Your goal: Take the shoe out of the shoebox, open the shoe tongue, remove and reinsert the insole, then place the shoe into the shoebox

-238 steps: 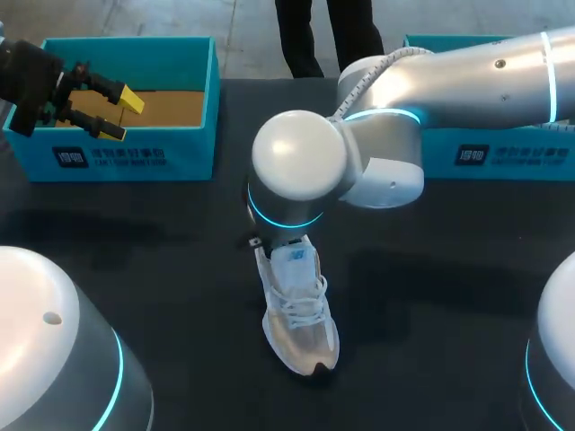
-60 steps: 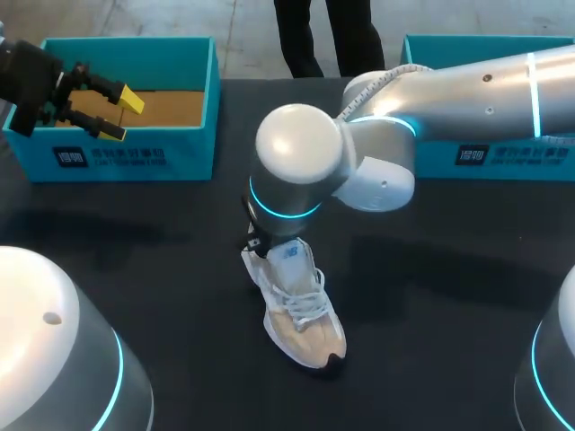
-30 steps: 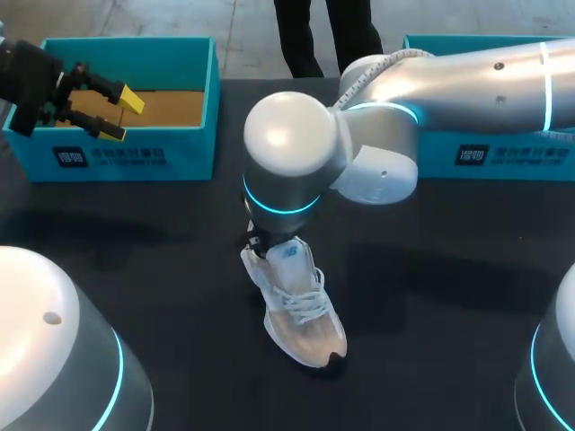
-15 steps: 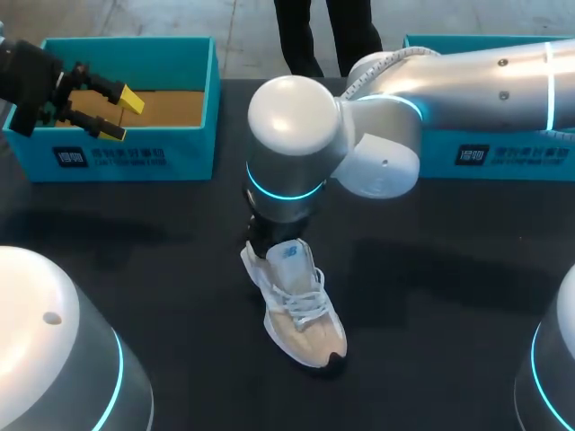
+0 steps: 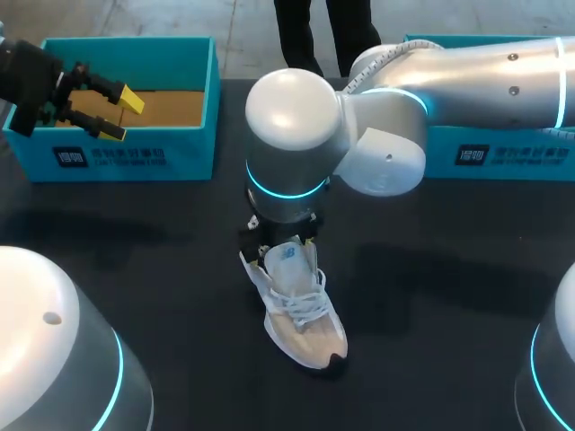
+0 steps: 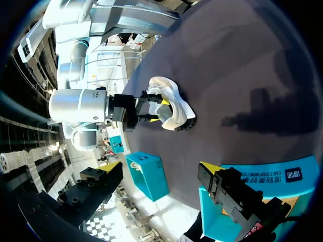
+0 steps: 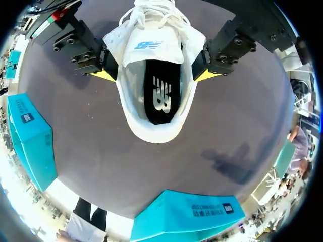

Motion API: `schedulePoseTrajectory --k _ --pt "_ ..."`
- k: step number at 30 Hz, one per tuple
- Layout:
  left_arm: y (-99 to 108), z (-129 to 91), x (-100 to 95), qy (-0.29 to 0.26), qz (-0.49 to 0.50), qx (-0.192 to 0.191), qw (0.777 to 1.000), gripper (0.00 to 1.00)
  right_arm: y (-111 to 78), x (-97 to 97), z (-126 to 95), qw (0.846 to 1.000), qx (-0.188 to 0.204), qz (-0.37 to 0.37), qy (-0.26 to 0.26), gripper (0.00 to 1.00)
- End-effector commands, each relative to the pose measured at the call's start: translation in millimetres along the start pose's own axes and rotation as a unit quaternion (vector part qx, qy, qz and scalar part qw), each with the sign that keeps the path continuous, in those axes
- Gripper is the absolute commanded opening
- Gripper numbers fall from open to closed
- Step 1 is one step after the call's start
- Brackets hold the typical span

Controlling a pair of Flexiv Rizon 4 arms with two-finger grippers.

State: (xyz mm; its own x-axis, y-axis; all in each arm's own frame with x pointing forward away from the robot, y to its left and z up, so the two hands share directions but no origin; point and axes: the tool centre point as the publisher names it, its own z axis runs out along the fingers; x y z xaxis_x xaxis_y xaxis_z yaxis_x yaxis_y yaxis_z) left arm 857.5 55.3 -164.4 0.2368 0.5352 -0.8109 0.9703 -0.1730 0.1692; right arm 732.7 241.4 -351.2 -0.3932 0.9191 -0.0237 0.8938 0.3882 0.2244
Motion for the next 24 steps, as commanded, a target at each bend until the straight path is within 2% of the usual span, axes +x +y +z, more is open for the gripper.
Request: schedulePoseTrajectory --k 1,7,24 --pt "-1 0 -0.3 0.001 0.000 0.000 1.000 1.00 -3.9 -2.3 6 1.000 0.002 0.001 0.006 1.00" --pt "-1 0 -0.3 0.001 0.000 0.000 1.000 1.00 -7.3 -1.5 7 1.000 0.008 0.001 0.011 1.00" --pt "-1 0 -0.3 0.001 0.000 0.000 1.000 1.00 -29.0 -0.7 -16 1.000 0.023 0.013 0.009 1.00"
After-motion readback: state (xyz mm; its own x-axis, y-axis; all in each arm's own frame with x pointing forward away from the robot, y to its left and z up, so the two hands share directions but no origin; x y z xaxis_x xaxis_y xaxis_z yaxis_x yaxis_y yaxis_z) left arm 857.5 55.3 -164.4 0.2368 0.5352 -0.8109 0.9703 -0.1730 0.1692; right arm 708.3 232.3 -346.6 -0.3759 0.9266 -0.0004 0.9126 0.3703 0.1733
